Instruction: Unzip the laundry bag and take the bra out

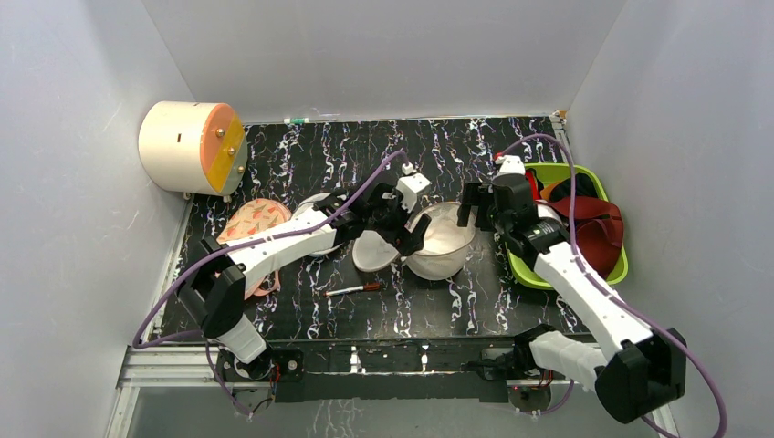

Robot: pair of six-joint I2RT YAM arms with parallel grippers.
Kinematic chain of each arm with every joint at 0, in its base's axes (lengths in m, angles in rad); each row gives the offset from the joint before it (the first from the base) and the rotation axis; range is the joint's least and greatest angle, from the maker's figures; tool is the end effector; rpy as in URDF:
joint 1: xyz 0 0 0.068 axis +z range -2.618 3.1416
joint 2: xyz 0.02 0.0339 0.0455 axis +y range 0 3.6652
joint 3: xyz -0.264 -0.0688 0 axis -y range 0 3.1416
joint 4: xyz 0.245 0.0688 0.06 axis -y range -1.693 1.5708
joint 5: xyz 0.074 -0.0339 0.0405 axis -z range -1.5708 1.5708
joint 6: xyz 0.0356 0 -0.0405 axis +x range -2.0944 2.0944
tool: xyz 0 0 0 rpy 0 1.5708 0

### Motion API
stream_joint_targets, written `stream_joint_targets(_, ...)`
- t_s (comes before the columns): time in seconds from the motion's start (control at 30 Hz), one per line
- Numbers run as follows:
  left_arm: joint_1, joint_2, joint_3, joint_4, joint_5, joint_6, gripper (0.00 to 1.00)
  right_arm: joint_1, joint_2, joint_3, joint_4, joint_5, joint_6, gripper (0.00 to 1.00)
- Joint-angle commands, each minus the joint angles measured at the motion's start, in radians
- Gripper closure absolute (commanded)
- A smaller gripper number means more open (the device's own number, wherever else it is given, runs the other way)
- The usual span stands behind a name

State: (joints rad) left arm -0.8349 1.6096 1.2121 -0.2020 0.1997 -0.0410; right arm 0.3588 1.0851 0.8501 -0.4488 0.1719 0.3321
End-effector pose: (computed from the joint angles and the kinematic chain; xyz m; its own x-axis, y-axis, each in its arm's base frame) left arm 0.2426 -0.2785 0.2763 -0.4127 0.3959 -0.8203 0.8202 0.5532 -0.1457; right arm 0.2208 0.0763 0.2794 -0.6315 0.1062 -0.7681 -0.0169 0.9885 0.1506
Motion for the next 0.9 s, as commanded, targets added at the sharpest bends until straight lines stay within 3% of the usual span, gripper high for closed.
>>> stream_joint_targets(0.0, -0.001, -0.01, 0.035, 0.011, 0.104, 0.002, 0.1, 0.0, -0.081, 0.059, -0.006, -0.071, -0.053, 0.14)
stream_joint_targets(0.13, 0.0, 0.045, 0.067, -0.031, 0.075, -0.009, 0.34, 0.001, -0.076, 0.126, -0.045, -0.142, -0.077, 0.14)
stream_joint_targets(0.2, -0.002, 0.067, 0.082, -0.049, 0.07, -0.012, 0.4, 0.003, -0.068, 0.148, -0.044, -0.213, -0.087, 0.16)
stream_joint_targets(0.3, -0.001, 0.086, 0.089, -0.056, 0.063, -0.019, 0.38, 0.013, -0.055, 0.16, -0.019, -0.355, -0.095, 0.32)
stream_joint_targets(0.43, -0.001, 0.1, 0.095, -0.069, 0.025, -0.026, 0.36, 0.054, -0.031, 0.143, -0.002, -0.411, -0.101, 0.48)
stream_joint_targets(0.57, -0.001, 0.112, 0.101, -0.08, 0.017, -0.027, 0.49, 0.066, -0.015, 0.065, 0.025, -0.455, -0.066, 0.62)
stream_joint_targets(0.73, -0.001, 0.119, 0.101, -0.073, 0.057, -0.036, 0.62, 0.095, 0.0, -0.071, 0.089, -0.537, 0.023, 0.71)
stream_joint_targets(0.87, -0.001, 0.125, 0.105, -0.074, 0.071, -0.04, 0.72, 0.144, -0.023, -0.178, 0.152, -0.53, 0.091, 0.73)
